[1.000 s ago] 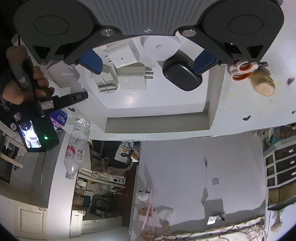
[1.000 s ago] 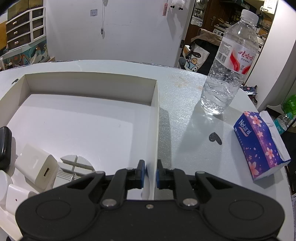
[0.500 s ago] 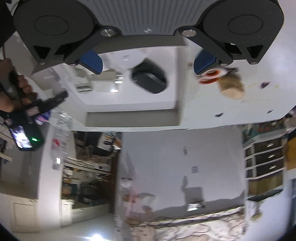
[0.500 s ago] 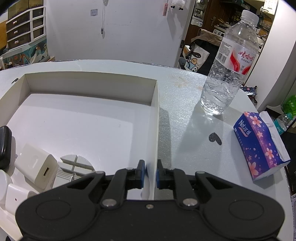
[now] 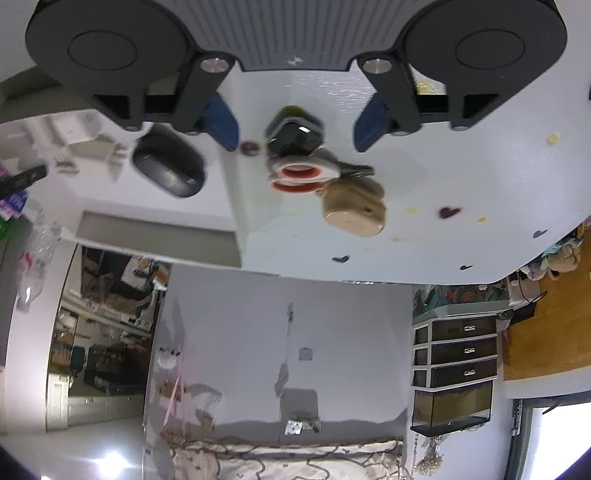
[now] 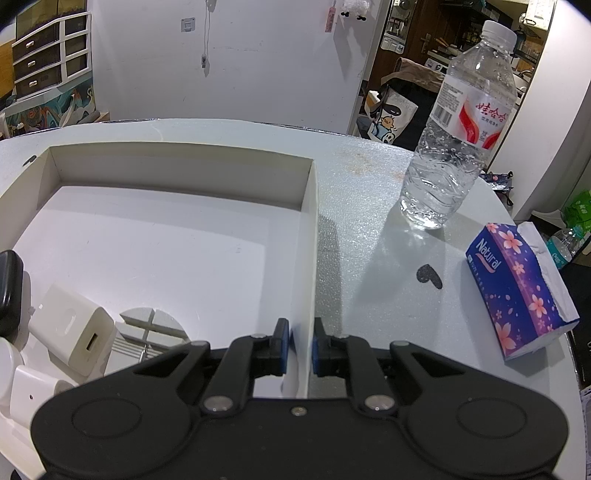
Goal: Organize rigid objects
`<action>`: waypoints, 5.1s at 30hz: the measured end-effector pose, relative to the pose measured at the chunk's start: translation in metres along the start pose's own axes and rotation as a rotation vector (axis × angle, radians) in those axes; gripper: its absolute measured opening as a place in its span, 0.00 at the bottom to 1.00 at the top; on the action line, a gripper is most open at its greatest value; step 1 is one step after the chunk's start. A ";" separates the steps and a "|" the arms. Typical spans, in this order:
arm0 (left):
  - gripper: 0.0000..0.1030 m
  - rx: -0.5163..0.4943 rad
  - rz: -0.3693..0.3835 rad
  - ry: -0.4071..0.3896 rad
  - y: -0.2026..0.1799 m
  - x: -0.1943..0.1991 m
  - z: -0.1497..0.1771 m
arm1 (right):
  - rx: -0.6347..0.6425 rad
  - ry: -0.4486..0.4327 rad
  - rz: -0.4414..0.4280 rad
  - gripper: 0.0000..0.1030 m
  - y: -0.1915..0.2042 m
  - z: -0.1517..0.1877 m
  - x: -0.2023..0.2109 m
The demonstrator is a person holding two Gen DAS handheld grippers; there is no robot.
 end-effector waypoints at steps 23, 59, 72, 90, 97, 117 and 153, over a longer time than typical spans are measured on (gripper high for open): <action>0.41 -0.191 0.125 0.050 -0.006 -0.051 0.013 | 0.003 -0.001 0.001 0.13 -0.001 -0.001 0.000; 0.39 -0.080 0.014 0.016 0.007 -0.002 0.016 | 0.006 -0.003 0.007 0.13 0.000 0.000 -0.001; 0.39 -0.158 0.148 -0.042 -0.080 -0.011 -0.033 | 0.003 -0.003 0.006 0.12 -0.001 0.000 -0.001; 0.39 -0.203 0.137 0.029 -0.104 -0.027 -0.012 | 0.004 -0.003 0.008 0.12 -0.001 0.000 -0.001; 0.55 -0.181 0.140 0.021 -0.099 -0.024 -0.014 | 0.004 -0.003 0.008 0.12 -0.001 0.000 -0.001; 0.58 -0.163 0.175 0.031 -0.099 0.004 -0.010 | 0.005 -0.003 0.009 0.12 0.000 0.000 -0.001; 1.00 0.040 -0.209 0.077 0.047 -0.045 -0.010 | 0.008 -0.003 0.012 0.13 0.000 0.000 -0.001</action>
Point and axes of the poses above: each gripper's, at about its wrist camera, not at the fingertips, and x roughly against the way its jaws point, y to its left, z to its underside, the point moved 9 cm from there along -x, roughly the way its jaws point, and after that the axes turned 4 degrees about -z, right-handed, at the moved point
